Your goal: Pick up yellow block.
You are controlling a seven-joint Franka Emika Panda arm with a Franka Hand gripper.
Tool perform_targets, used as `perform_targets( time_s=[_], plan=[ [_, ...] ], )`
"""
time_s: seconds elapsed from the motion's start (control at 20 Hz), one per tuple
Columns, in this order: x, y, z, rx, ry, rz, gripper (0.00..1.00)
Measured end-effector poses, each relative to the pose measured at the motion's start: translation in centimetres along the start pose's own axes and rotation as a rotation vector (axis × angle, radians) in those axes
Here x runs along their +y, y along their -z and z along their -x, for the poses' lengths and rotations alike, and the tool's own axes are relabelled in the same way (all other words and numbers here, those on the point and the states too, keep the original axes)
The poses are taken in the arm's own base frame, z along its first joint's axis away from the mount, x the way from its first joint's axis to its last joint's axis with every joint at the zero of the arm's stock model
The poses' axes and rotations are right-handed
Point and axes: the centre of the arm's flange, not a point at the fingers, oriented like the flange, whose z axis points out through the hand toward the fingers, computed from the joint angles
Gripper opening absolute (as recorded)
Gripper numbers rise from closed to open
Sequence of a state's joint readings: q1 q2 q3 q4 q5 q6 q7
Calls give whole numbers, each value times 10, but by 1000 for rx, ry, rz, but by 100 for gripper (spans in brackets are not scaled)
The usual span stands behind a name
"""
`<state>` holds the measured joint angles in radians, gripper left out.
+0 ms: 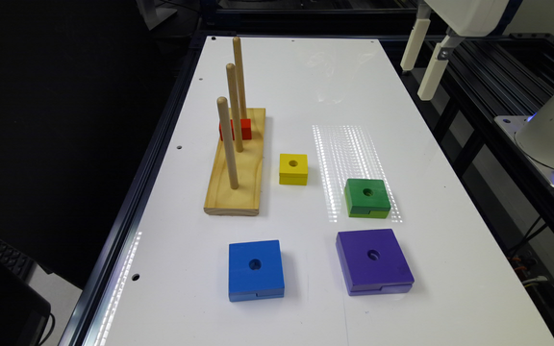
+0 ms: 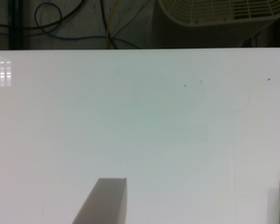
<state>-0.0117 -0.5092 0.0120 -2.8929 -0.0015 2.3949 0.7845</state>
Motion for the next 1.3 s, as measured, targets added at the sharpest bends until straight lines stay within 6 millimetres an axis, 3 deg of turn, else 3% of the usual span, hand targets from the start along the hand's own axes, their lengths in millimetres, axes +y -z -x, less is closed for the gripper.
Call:
perform_targets(
  time_s=[0.75,1.3],
  plan=[
    [-5,6,-2,12,6,-10,100],
    [-28,12,-19,12,13,-13,100]
  ],
)
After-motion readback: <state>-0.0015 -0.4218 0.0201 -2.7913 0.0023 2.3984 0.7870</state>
